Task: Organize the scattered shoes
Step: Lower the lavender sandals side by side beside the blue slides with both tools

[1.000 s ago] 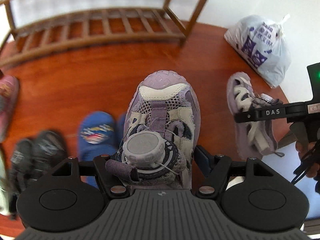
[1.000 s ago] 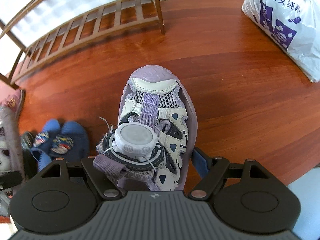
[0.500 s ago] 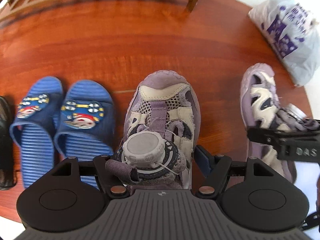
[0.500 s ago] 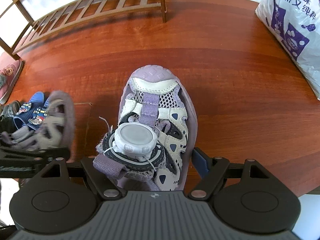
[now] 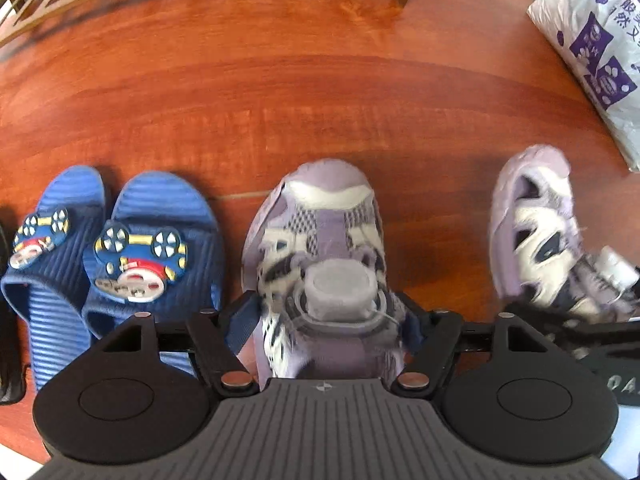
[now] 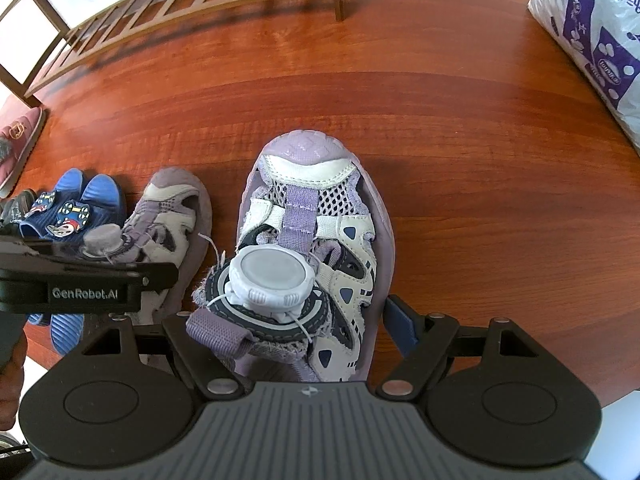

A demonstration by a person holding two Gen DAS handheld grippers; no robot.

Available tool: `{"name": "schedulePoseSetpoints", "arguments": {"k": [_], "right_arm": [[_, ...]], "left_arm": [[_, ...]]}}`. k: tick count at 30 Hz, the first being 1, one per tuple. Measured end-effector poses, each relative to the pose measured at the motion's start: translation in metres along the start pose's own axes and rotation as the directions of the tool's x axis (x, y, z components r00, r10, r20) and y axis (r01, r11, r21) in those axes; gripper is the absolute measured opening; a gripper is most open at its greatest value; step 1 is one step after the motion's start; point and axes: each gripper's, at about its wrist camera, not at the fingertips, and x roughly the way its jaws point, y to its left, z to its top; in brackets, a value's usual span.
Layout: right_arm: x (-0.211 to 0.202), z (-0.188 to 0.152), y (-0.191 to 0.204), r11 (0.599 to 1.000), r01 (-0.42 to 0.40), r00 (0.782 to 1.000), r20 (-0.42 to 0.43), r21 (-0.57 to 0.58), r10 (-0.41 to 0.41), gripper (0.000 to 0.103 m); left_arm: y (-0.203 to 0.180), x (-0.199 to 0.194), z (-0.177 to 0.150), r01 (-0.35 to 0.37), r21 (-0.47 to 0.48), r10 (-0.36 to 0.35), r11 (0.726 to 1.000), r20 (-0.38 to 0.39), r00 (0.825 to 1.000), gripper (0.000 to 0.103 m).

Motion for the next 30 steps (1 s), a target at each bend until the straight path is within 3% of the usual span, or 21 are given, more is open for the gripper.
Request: {"name": "schedulePoseSetpoints", "arguments": {"k": [13, 21, 30], "right_arm": [[0.010, 0.005, 0.016, 0.999, -0.033, 0.999, -0.023, 0.037, 0.034, 0.083], [0.022, 0.007, 0.025, 0.997, -0.042, 0.998, -0.051, 0.058, 0.045, 0.083], [0.034, 0.004, 0.048, 0.998, 0.034, 0.998, -0.059, 0.044, -0.032, 0.083]], "left_arm": [[0.025, -0.027, -0.014, 0.074, -0.003, -0.074, 0.997, -0.005, 0.997, 0.078], [0.043, -0.073, -0.034, 0.126, -0.023, -0.124, 0.992, 0.079, 0.989, 0.078], [0.075, -0.112, -0.057, 0.090, -0.074, -0.078, 0.993, 0.153, 0.985, 0.080]]}}
